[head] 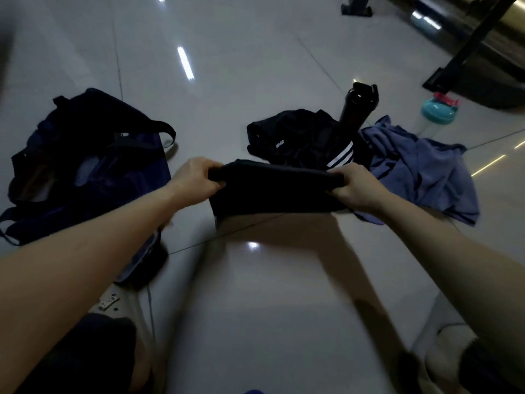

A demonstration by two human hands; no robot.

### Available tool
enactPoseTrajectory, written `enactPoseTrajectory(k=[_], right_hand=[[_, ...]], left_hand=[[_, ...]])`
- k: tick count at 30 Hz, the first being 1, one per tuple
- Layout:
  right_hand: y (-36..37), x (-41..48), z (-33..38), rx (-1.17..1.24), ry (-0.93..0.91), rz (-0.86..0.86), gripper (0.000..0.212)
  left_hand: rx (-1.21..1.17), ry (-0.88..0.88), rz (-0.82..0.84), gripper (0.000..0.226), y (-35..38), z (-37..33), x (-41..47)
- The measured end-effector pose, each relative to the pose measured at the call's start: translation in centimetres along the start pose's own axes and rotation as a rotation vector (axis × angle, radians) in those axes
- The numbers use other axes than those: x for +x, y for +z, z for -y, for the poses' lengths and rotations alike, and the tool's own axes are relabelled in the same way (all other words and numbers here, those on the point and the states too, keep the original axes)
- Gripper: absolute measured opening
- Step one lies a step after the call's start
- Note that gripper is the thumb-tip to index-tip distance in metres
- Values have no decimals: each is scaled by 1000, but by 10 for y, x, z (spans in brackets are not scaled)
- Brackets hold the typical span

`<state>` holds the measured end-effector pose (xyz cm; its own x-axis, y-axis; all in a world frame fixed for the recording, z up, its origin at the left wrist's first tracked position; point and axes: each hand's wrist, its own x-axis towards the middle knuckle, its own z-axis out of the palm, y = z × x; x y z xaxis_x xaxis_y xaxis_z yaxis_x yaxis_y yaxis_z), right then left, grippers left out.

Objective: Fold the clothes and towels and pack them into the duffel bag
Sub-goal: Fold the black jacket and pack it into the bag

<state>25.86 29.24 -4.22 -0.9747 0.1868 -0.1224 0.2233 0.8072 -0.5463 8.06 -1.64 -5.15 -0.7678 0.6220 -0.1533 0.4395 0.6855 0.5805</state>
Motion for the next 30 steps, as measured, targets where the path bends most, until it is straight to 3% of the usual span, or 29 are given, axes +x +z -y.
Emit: enactPoseTrajectory(k=[2, 5, 10, 12, 15, 18, 20, 22, 26, 30], right_hand=[[5, -13, 3, -77, -55, -60, 11], [40, -44, -2, -291, -134, -107, 39], [122, -103, -36, -562, -193, 243, 48], [137, -120, -43, -652, -215, 366, 44], [128, -128, -36, -659, -322, 450, 32], [116, -122, -29, -587, -376, 351, 42], [118, -117, -28, -593, -357, 260, 31], [127, -119, -26, -628, -312, 268, 22], [144, -140, -39, -655, -257, 422, 51], [141, -133, -43, -575, -288, 402, 31]], left_hand=[[143, 179, -122, 16, 5, 0, -17], [420, 446, -111, 25, 38, 21, -52], [665, 566, 185, 26, 95, 57, -105], [715, 552, 373, 23, 104, 60, -118], [707, 495, 542, 37, 105, 60, -126], [591, 452, 450, 37, 101, 54, -120], [564, 440, 382, 36, 105, 47, -117], [585, 385, 449, 36, 114, 42, -119], [632, 305, 599, 42, 131, 45, -126], [635, 353, 631, 40, 125, 52, -129]])
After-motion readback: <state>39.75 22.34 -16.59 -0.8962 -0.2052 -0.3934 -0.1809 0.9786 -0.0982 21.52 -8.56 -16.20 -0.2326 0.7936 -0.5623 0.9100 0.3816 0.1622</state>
